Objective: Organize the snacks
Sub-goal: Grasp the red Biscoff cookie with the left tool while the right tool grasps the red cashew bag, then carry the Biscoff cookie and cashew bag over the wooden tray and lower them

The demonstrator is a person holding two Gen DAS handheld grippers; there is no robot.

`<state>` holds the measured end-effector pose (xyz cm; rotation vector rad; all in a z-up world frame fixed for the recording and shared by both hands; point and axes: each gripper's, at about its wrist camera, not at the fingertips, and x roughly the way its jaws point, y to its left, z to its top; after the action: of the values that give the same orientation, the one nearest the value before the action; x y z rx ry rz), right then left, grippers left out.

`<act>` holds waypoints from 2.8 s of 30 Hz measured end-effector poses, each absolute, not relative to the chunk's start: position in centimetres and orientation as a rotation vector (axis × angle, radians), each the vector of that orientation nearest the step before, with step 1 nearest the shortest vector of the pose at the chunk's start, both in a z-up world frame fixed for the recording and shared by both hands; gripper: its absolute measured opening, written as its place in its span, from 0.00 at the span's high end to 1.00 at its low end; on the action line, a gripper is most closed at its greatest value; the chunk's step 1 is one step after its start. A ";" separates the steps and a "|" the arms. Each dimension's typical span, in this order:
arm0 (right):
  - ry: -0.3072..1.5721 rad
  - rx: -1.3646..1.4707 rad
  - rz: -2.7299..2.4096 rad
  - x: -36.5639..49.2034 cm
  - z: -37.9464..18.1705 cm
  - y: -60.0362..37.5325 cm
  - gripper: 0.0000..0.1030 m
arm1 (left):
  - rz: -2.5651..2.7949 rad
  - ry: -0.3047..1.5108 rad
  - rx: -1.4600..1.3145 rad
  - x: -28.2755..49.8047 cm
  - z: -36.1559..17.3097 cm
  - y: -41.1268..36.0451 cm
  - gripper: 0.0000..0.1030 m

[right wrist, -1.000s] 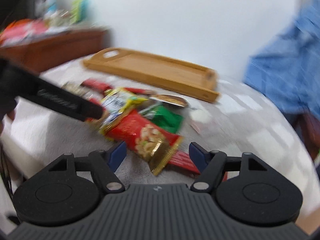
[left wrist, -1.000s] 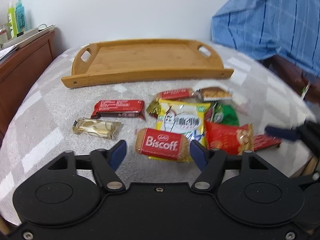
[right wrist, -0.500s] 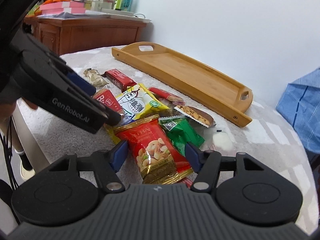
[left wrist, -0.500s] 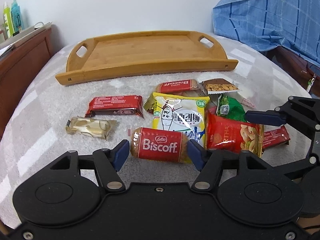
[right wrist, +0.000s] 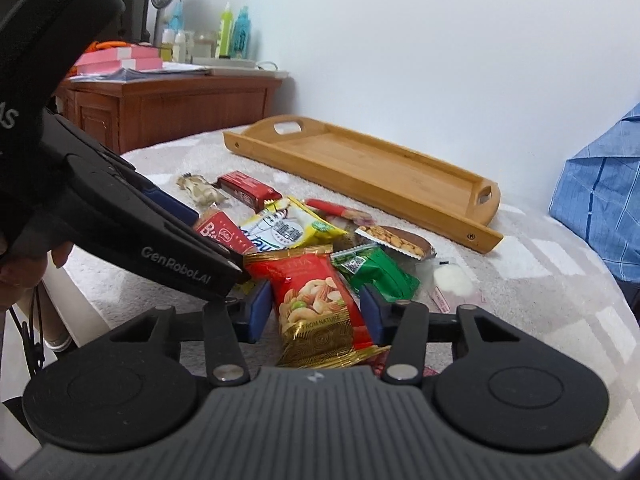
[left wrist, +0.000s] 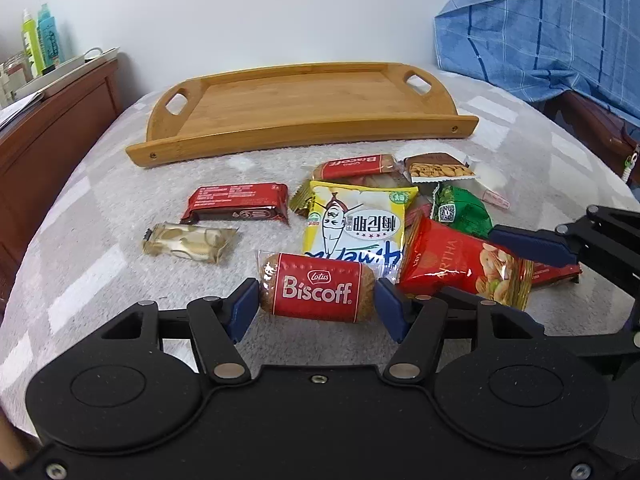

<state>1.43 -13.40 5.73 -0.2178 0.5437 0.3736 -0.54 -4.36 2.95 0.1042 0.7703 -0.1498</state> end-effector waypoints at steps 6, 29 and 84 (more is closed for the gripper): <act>0.563 -0.164 0.347 1.3 5.9 -13.6 0.53 | -0.133 0.763 0.082 -0.7 3.7 -3.4 0.41; 0.487 0.084 0.143 10.0 11.2 -16.0 0.54 | -0.117 0.654 -0.103 5.6 10.1 1.8 0.41; 0.673 0.214 0.128 25.4 5.7 -20.4 0.48 | -0.045 0.823 -0.107 25.8 3.7 -5.6 0.41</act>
<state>25.43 -20.42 5.71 0.2137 0.6728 0.1281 25.85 -5.56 3.71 -0.1074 0.8235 -0.0451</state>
